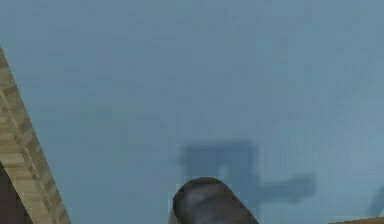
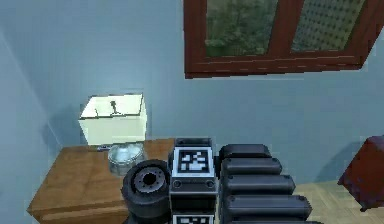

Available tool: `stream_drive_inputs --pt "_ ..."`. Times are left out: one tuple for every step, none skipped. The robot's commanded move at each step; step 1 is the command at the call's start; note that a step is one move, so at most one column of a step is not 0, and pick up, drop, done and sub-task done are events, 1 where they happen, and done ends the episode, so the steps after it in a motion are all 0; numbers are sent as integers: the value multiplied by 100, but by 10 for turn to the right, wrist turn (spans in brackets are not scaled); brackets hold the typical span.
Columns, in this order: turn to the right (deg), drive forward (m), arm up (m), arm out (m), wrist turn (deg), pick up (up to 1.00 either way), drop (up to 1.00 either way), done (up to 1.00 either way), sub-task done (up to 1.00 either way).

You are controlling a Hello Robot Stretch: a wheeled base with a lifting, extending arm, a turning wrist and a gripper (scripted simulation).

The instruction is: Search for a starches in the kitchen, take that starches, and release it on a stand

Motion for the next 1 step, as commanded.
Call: stream_drive_inputs --pt "0 0 0 48 0 0 0 0 0"
